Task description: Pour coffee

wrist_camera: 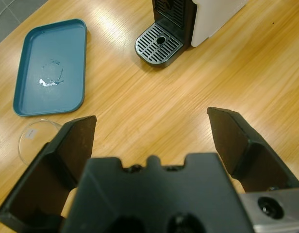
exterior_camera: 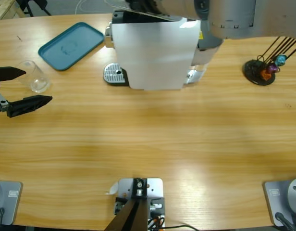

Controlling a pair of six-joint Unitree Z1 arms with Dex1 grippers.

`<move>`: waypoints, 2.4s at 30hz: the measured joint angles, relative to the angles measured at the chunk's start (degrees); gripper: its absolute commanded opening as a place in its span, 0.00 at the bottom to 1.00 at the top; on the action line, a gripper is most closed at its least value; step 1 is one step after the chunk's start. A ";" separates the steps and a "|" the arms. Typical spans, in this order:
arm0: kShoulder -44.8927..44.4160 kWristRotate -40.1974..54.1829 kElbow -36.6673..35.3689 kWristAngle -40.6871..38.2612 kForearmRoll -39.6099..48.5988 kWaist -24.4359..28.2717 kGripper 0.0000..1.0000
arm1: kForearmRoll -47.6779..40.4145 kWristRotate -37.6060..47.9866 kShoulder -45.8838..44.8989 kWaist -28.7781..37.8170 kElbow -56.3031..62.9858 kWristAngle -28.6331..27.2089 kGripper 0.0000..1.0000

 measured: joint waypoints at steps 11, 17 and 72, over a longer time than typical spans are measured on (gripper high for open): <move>0.83 -0.05 0.00 0.00 0.00 0.00 1.00 | -4.52 -1.80 0.41 3.27 1.45 1.14 0.00; 0.94 -0.05 0.00 0.00 0.00 0.00 1.00 | -4.53 -2.26 0.41 4.14 2.16 1.24 0.00; 9.17 -21.51 5.02 18.68 -5.71 15.97 1.00 | 30.59 -25.35 -30.38 3.02 13.17 7.80 1.00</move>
